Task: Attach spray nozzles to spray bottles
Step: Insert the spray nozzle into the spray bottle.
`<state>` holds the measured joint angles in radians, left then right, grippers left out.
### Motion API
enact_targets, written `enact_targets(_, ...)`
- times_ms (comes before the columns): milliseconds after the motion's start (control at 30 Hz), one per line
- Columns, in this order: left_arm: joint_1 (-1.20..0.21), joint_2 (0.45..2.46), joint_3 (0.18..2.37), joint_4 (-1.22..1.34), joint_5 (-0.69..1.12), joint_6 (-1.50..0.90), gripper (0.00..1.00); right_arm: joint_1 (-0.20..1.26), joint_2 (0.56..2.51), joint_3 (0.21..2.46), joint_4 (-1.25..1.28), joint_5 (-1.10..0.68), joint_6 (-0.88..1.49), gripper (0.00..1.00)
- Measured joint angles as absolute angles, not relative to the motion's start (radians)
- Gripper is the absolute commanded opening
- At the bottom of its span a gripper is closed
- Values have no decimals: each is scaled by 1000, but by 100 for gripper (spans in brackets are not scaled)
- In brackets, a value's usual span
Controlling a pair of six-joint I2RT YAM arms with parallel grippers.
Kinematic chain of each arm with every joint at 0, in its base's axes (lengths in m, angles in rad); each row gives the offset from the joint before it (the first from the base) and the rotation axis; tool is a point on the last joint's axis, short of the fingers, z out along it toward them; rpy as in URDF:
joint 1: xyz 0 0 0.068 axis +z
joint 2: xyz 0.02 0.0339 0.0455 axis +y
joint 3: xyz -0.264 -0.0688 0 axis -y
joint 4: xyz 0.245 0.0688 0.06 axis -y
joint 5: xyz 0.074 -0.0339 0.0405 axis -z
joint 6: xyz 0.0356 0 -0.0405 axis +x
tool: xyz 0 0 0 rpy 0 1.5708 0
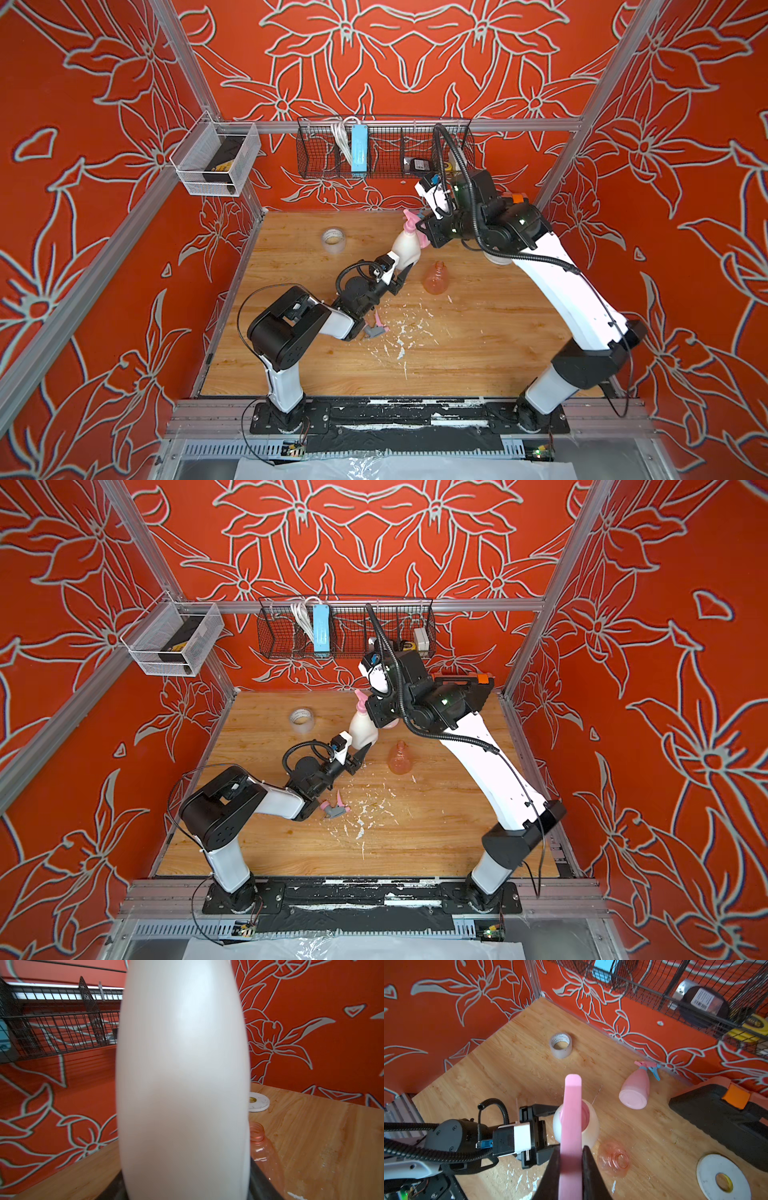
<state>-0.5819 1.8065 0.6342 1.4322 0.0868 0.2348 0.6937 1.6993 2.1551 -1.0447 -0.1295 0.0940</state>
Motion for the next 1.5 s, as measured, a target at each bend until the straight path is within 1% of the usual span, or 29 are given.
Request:
enact_targets(100, -582, 1814, 634, 1432, 65, 273, 42, 694, 1777, 2288, -1157, -128, 99, 0)
enact_targets(267, -583, 1824, 634, 1431, 62, 308, 42, 694, 1822, 2375, -1254, -116, 101, 0)
enact_targets(767, -584, 1839, 634, 1444, 95, 310, 42, 694, 1823, 2389, -1329, -102, 91, 0)
enact_targets(1133, -583, 1840, 634, 1430, 99, 264, 41, 693, 1819, 2328, -1269, -102, 93, 0)
enact_targets(1367, -584, 1843, 634, 1460, 80, 234, 40, 691, 1849, 2384, -1297, -110, 124, 0)
enact_targets(1500, -591, 1853, 634, 1485, 47, 235, 40, 692, 1912, 2502, -1368, -113, 144, 8)
